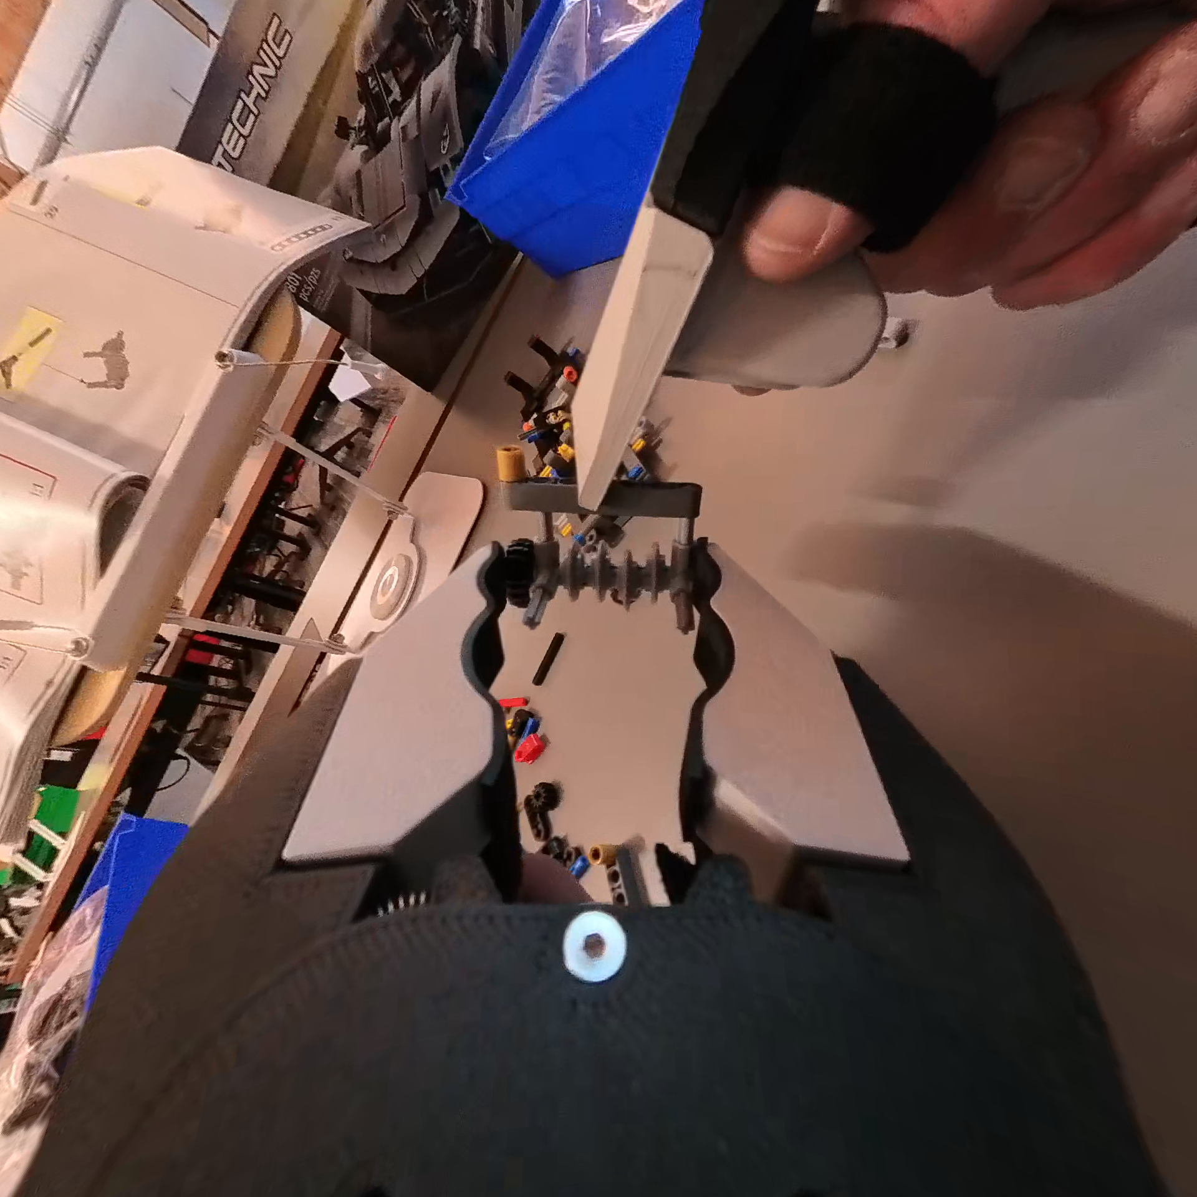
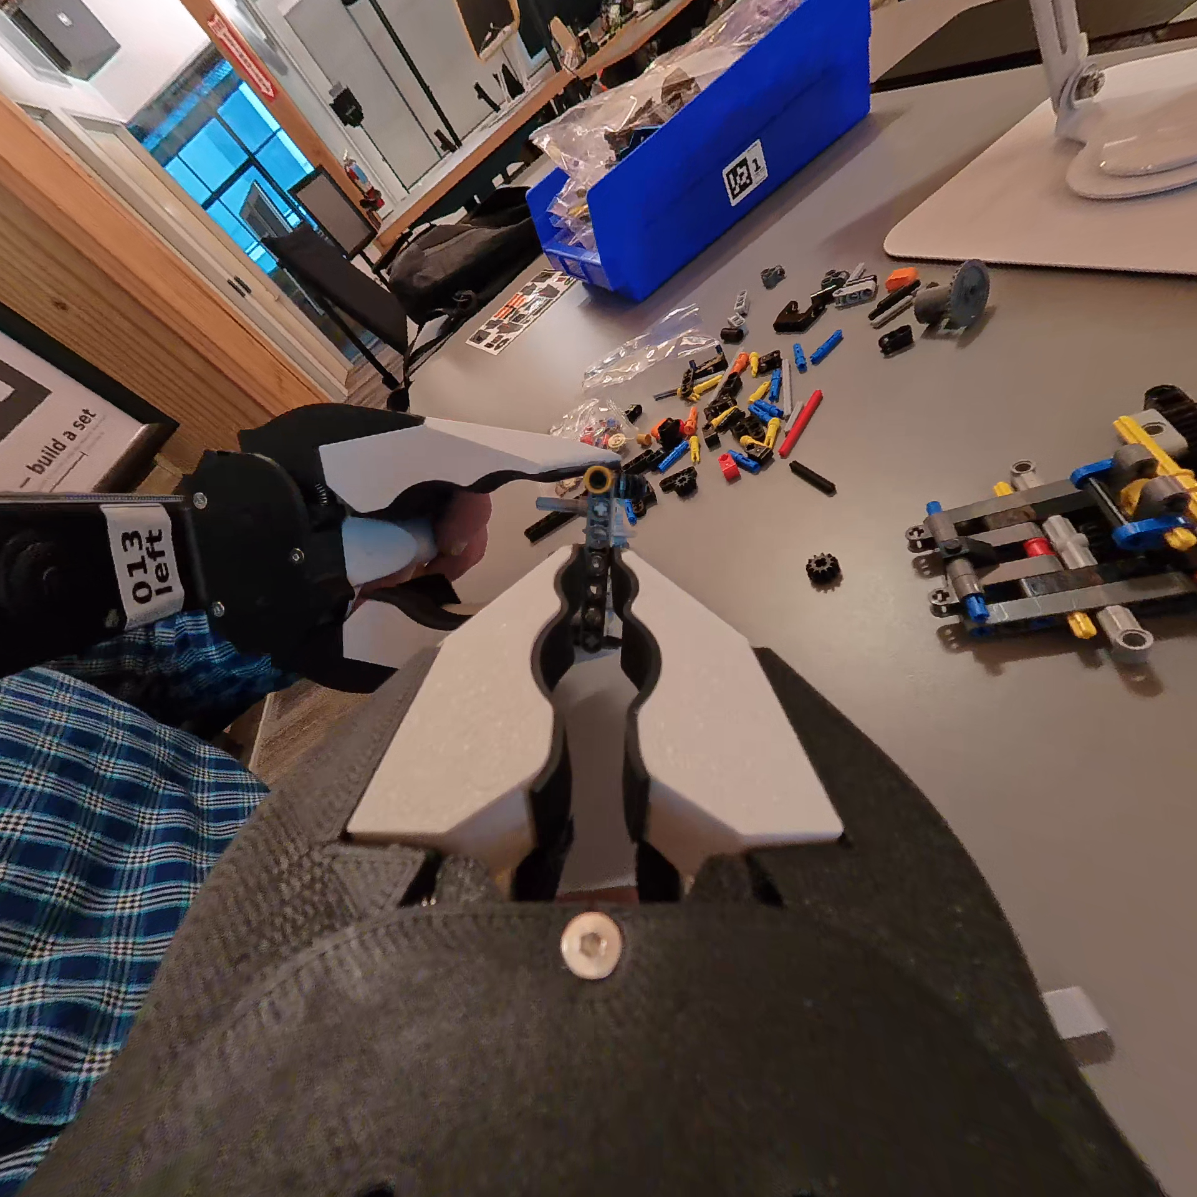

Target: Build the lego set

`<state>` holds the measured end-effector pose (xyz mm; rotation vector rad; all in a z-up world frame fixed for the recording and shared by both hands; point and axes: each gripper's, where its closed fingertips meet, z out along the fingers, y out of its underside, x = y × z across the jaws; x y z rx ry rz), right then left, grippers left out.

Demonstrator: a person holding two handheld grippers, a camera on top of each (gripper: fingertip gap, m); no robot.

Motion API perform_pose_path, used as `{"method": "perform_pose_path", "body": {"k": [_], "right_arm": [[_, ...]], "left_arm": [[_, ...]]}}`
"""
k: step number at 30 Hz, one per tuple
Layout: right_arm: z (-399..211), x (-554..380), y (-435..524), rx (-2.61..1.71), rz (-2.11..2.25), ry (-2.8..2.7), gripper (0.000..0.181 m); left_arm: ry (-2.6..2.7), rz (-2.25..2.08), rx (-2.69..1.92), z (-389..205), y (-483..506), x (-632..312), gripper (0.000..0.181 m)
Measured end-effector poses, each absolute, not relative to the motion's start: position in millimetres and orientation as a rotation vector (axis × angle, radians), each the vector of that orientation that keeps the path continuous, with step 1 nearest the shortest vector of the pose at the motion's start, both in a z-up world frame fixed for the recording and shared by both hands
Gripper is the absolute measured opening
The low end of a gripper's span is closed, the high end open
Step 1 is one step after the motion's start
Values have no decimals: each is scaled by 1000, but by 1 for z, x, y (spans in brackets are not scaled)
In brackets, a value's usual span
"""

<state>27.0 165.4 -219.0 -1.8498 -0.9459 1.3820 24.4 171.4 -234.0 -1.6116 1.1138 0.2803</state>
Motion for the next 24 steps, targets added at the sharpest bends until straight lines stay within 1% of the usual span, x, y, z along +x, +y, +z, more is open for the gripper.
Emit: {"method": "perform_pose_path", "body": {"k": [10, 16, 19, 24], "right_arm": [[-223, 26, 166, -1849, 1380, -942, 7], [-222, 37, 172, -1856, 1351, -951, 17], [-226, 46, 171, -1876, 1288, -1006, 17], [-260, 52, 154, -1992, 1203, -1180, 19]], "left_arm": [[1062, 161, -1655, -232, 172, 33, 55], [1037, 40, -1677, -234, 169, 38, 55], [1073, 23, -1735, -246, 164, 40, 55], [1190, -58, -1907, -285, 149, 49, 55]]}}
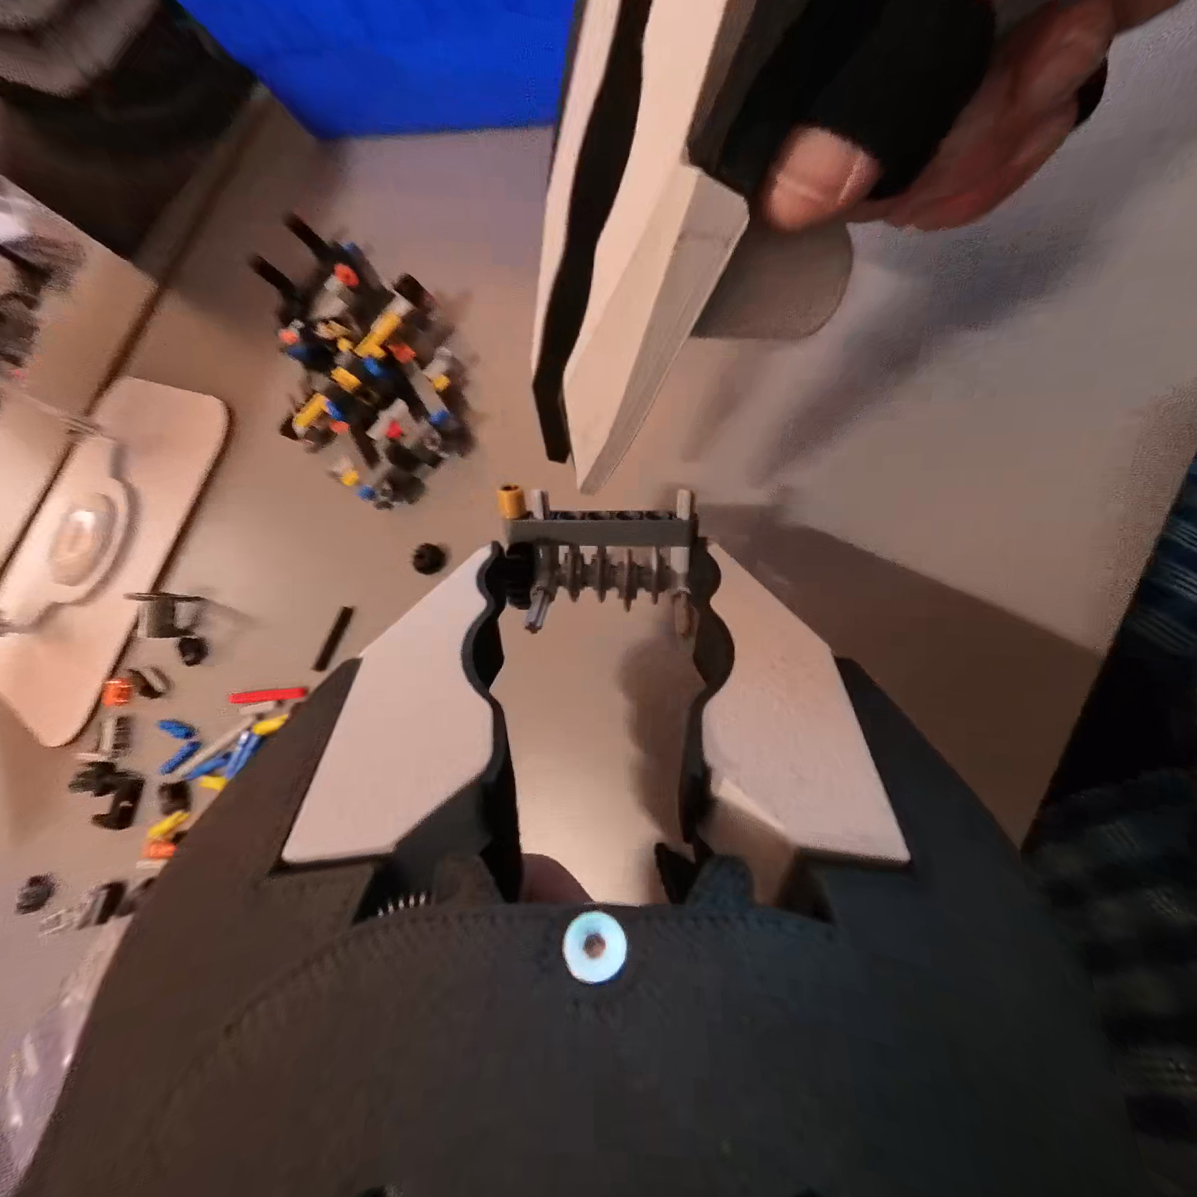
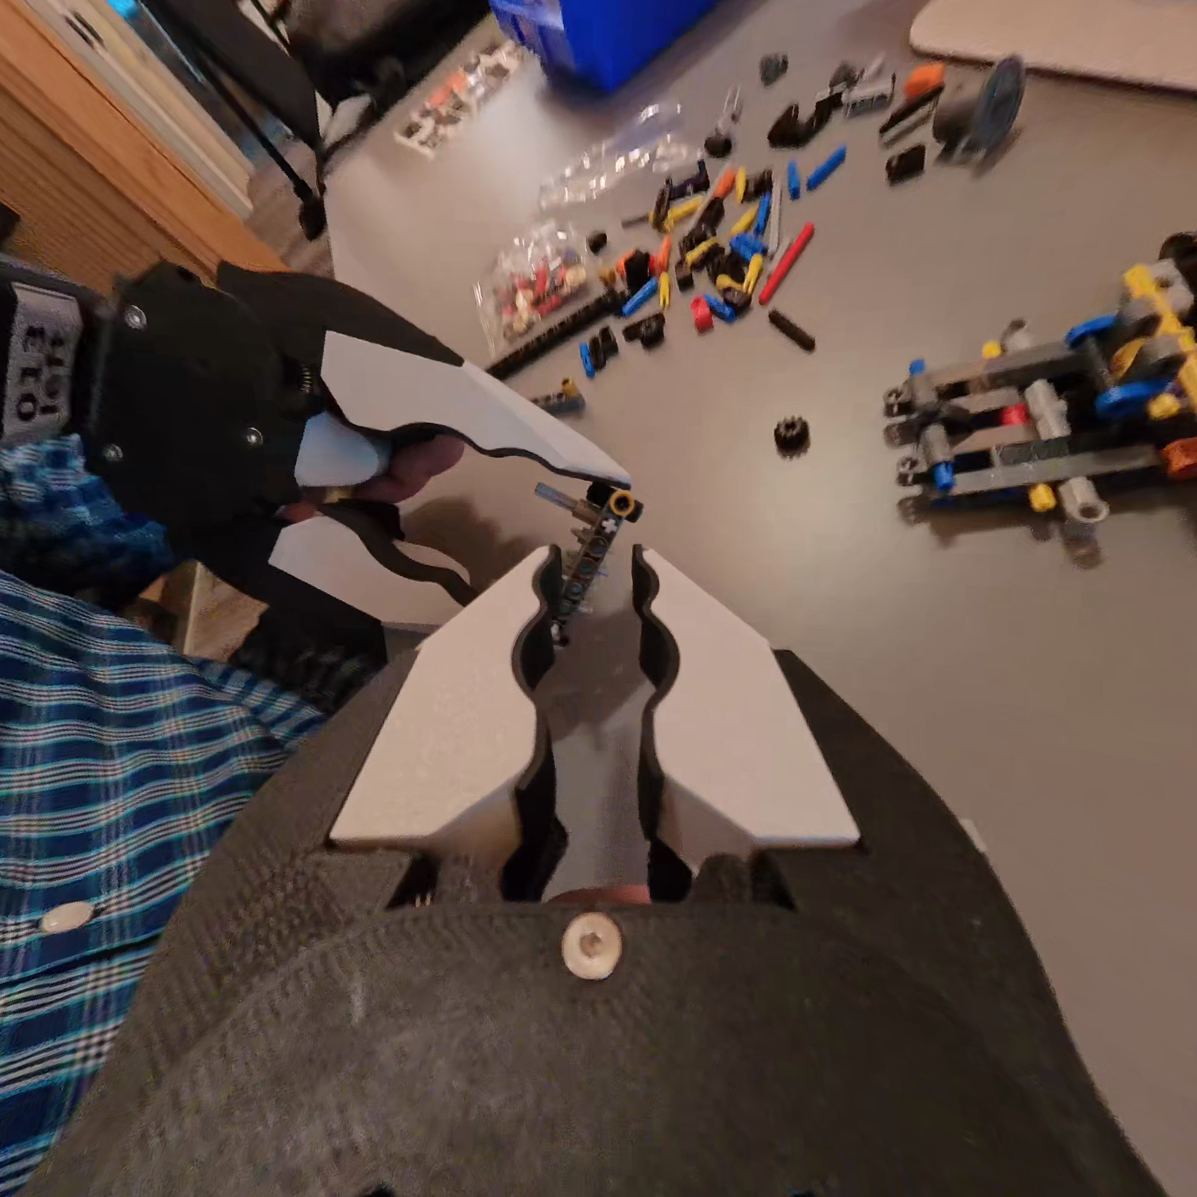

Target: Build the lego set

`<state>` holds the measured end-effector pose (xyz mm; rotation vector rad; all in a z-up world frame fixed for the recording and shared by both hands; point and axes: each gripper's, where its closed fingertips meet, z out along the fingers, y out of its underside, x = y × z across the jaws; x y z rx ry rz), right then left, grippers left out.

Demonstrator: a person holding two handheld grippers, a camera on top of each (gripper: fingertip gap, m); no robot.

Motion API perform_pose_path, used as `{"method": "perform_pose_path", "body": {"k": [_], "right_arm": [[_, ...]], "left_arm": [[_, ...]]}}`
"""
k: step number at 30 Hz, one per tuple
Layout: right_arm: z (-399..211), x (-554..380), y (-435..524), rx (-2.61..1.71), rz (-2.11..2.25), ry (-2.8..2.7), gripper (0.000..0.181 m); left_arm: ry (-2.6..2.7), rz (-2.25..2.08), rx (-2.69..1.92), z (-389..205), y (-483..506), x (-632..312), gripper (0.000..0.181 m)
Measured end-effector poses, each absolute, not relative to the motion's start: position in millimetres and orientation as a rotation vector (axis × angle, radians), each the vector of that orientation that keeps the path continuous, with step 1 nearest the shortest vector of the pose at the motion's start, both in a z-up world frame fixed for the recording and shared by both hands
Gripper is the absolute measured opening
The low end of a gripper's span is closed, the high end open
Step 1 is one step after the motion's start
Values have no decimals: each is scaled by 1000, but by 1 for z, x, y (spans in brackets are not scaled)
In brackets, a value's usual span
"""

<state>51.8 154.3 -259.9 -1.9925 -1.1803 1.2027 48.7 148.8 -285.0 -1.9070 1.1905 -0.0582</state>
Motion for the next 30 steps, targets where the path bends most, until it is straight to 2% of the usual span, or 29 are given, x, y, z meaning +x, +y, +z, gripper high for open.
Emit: {"method": "perform_pose_path", "body": {"k": [8, 23, 30], "right_arm": [[-298, 50, 147, -2093, 1083, -1284, 14], [-302, 60, 152, -2118, 1078, -1276, 21], [-297, 63, 153, -2088, 1092, -1259, 23]], "left_arm": [[1193, -259, -2065, -306, 138, 60, 56], [1154, -394, -2101, -310, 135, 59, 64], [1068, -378, -2064, -290, 127, 40, 66]]}}
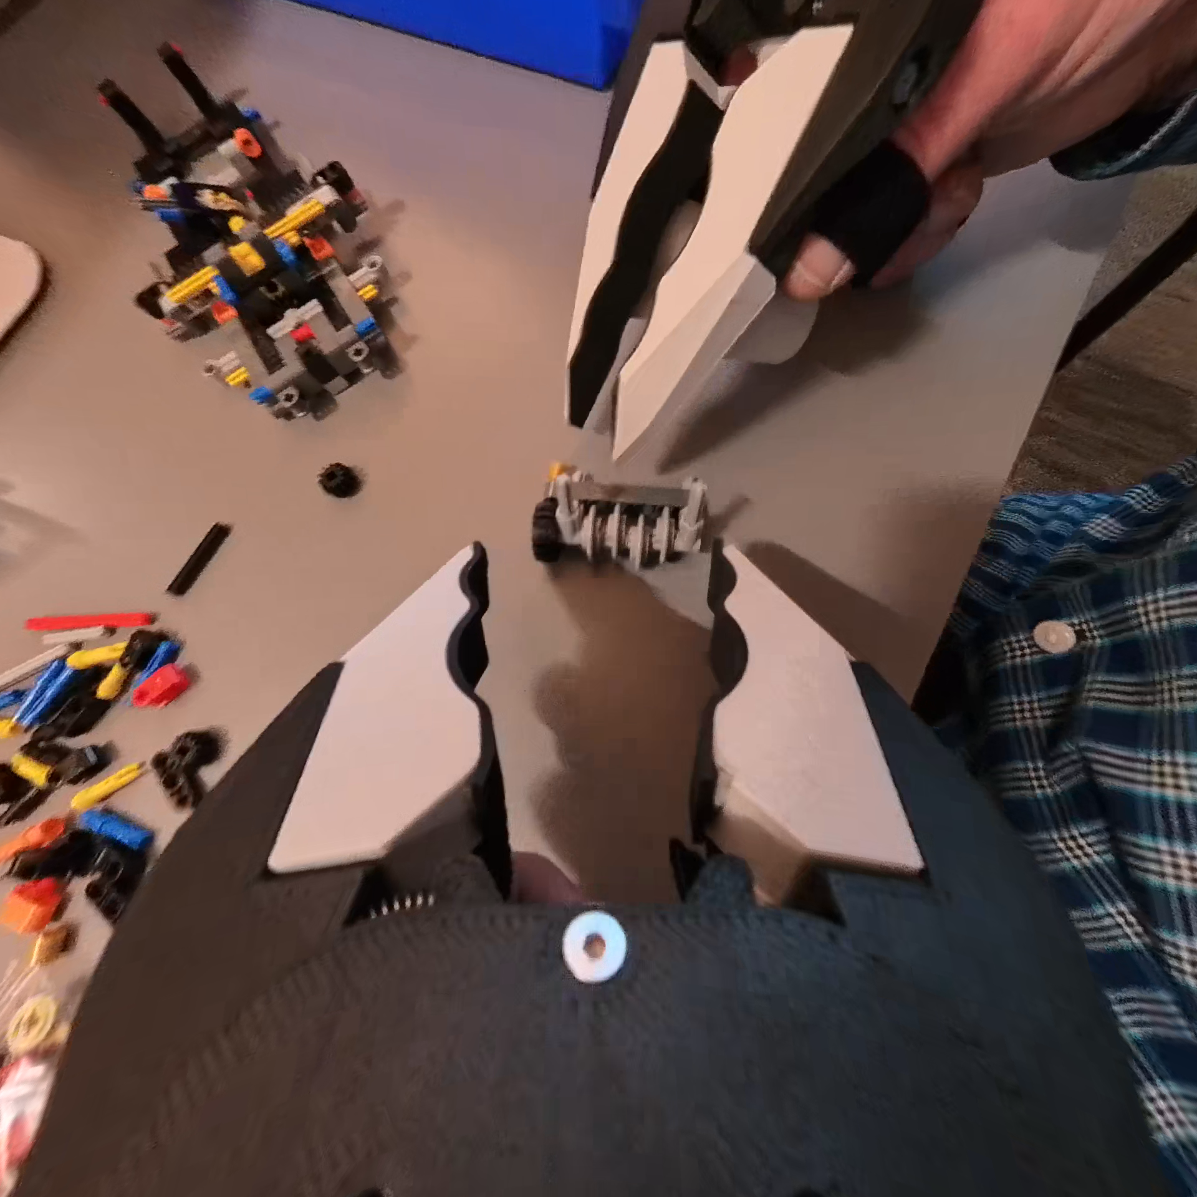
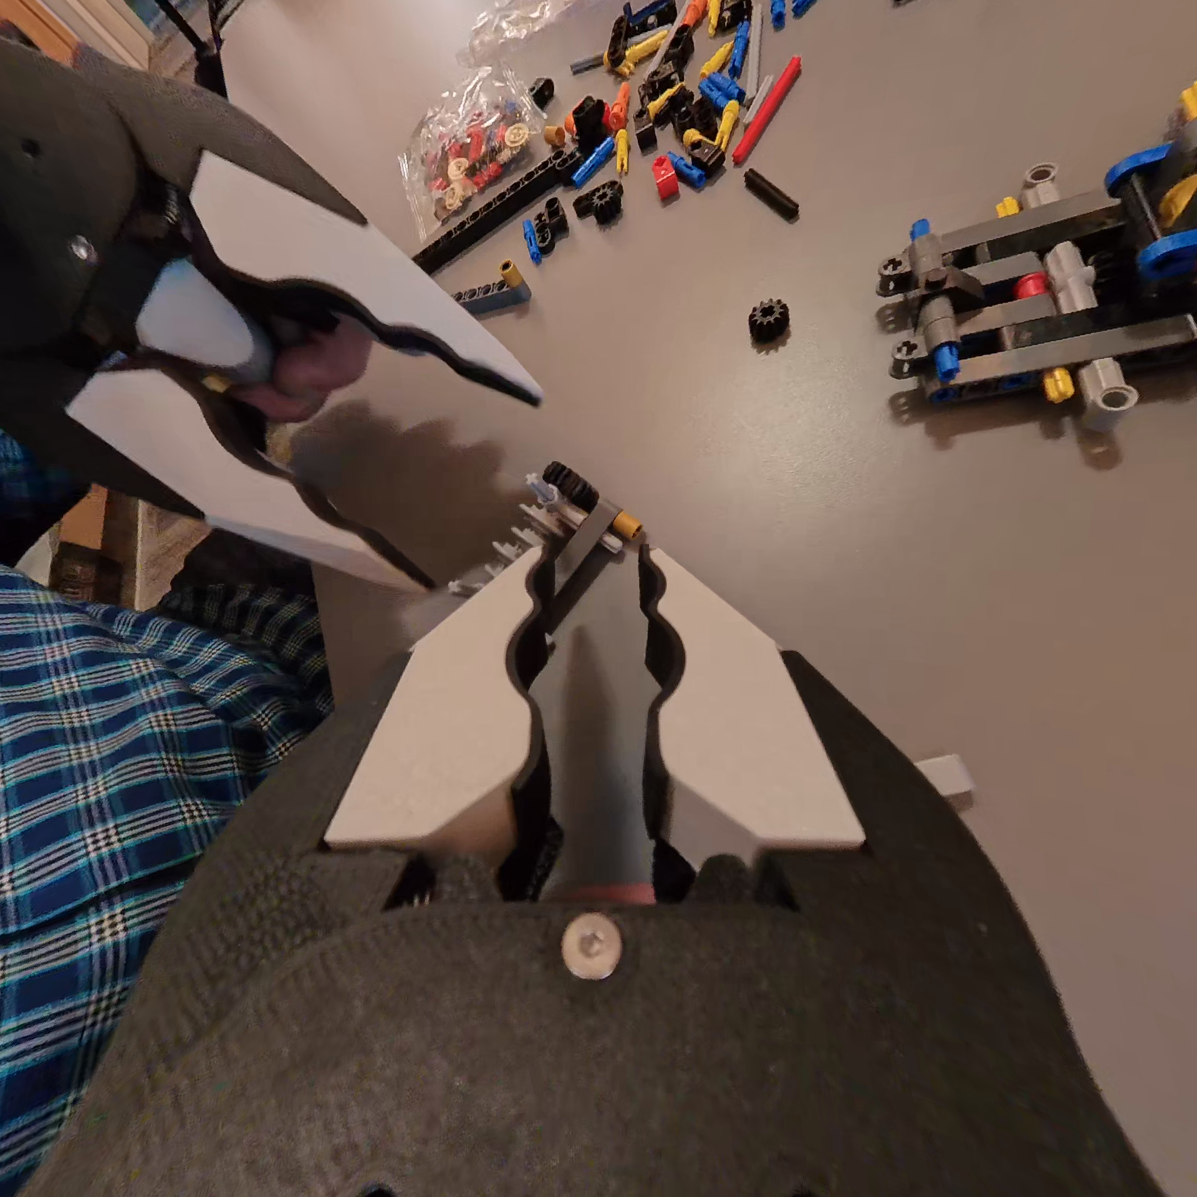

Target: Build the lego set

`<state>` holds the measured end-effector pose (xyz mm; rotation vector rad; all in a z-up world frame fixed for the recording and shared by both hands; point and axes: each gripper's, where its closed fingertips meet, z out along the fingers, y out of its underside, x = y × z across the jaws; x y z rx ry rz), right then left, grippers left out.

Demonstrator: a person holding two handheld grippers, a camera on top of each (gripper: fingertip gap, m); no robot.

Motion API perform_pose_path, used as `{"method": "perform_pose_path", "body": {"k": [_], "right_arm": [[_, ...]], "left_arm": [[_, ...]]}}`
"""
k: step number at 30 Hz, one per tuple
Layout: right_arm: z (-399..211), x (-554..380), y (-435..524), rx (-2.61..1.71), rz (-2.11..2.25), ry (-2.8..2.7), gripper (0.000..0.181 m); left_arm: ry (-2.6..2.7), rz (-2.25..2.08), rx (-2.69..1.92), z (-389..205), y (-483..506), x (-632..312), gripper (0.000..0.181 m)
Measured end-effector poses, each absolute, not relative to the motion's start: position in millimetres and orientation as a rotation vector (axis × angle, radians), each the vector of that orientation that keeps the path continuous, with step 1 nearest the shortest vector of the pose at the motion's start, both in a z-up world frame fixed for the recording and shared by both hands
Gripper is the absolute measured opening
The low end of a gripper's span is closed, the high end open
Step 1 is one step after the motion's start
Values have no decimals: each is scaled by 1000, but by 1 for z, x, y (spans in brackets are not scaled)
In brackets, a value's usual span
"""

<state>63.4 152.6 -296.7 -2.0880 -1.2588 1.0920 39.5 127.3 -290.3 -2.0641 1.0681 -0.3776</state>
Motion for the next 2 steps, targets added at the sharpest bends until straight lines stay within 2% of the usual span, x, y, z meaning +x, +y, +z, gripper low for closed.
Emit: {"method": "perform_pose_path", "body": {"k": [2], "right_arm": [[-298, 65, 150, -2087, 1084, -1277, 23]], "left_arm": [[1044, -358, -2080, -288, 123, 28, 68]]}}
